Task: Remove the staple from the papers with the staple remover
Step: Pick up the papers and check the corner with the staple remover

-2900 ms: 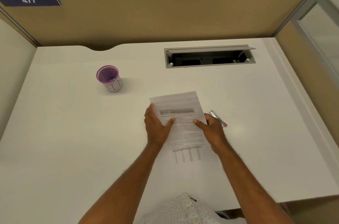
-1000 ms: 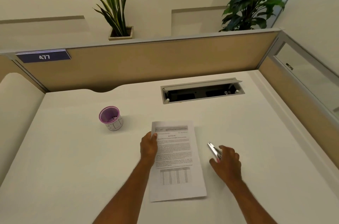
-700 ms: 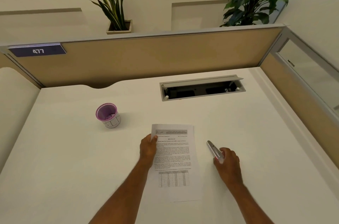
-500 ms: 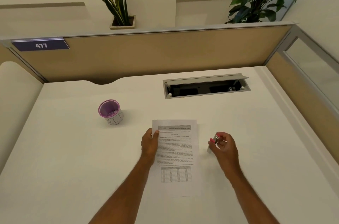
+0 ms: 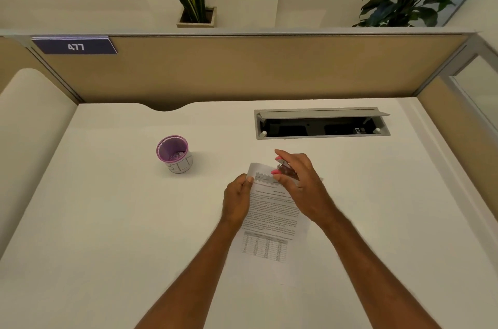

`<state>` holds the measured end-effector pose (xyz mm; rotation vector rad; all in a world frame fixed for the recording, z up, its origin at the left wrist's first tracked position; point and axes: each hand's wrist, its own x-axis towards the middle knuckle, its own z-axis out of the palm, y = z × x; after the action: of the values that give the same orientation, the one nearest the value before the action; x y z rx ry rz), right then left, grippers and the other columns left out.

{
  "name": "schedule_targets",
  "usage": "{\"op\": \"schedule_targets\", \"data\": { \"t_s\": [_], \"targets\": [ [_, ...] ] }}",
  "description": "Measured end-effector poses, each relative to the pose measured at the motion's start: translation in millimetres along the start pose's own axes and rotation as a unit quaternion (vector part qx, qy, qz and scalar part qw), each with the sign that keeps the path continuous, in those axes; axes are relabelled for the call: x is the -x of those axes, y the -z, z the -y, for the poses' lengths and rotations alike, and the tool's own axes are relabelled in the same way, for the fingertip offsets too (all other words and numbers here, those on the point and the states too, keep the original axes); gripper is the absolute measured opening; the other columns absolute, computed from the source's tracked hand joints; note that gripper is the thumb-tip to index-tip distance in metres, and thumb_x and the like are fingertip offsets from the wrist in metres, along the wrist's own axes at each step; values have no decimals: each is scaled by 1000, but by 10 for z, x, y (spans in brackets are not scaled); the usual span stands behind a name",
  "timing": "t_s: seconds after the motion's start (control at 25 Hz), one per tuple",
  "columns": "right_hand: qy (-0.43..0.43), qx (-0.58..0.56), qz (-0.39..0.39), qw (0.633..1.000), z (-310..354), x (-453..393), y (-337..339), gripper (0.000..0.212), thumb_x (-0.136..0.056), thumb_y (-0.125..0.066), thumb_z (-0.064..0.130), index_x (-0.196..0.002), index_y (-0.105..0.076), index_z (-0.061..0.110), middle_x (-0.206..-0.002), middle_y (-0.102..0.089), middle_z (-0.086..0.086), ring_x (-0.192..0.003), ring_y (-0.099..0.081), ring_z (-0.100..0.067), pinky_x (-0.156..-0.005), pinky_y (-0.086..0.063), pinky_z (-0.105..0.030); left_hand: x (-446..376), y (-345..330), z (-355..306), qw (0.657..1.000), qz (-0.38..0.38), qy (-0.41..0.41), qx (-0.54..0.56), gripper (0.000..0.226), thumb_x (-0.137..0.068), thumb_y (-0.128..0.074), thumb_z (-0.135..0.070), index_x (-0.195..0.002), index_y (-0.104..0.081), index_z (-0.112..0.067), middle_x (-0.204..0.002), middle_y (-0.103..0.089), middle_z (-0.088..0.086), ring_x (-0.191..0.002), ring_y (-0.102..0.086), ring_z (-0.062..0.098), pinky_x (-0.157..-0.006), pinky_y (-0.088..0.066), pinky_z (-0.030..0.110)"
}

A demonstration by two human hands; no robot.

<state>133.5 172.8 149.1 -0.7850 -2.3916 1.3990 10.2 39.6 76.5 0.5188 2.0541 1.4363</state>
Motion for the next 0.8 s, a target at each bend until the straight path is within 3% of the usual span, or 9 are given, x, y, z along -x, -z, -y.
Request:
{"op": "schedule_targets", "data": {
  "t_s": [0.12, 0.2, 0.32, 0.52, 0.68, 0.8],
  "targets": [
    [45, 147, 12, 988, -19, -166, 12, 52, -101, -60, 41, -150, -43, 39, -142, -54, 12, -124, -57, -9, -104, -49, -34, -36, -19, 7, 1000, 2, -18, -23, 35, -110, -45, -31, -95, -65, -7, -87, -73, 14, -78, -72, 33, -70, -61, 56],
    [76, 215, 13, 974, -28, -267, 12, 48, -101, -60, 41, -146, -48, 32, -142, -58, 7, -124, -55, -14, -107, -46, -42, -46, -37, 29, 998, 4, -35, -43, 33, -110, -44, -32, -96, -66, -13, -86, -74, 7, -76, -73, 26, -68, -62, 51],
    [85, 274, 37, 957, -32, -360, 3, 45, -101, -59, 42, -144, -53, 31, -145, -58, 4, -128, -53, -19, -109, -39, -44, -65, -56, 88, 996, 9, -59, -61, 32, -110, -44, -34, -94, -66, -18, -82, -72, 1, -73, -71, 22, -65, -61, 47],
    [65, 290, 106, 949, -54, -427, -21, 46, -102, -57, 46, -145, -53, 30, -148, -56, 3, -132, -49, -21, -111, -34, -43, -83, -85, 97, 994, 16, -89, -64, 27, -109, -46, -34, -93, -67, -26, -80, -71, -9, -71, -67, 10, -63, -54, 29],
    [63, 285, 122, 948, -82, -439, -54, 32, -102, -57, 46, -129, -61, 30, -131, -63, 6, -118, -53, -16, -106, -38, -39, -90, -96, 128, 994, 18, -86, -66, 27, -109, -47, -34, -93, -66, -25, -78, -69, -9, -71, -65, 12, -62, -52, 32],
    [55, 287, 122, 949, -101, -450, -76, 32, -103, -55, 46, -128, -62, 28, -128, -65, 4, -116, -55, -17, -104, -38, -38, -88, -111, 156, 994, 17, -82, -73, 30, -108, -46, -37, -91, -65, -21, -77, -68, -7, -69, -64, 13, -61, -52, 33]
  ]
}}
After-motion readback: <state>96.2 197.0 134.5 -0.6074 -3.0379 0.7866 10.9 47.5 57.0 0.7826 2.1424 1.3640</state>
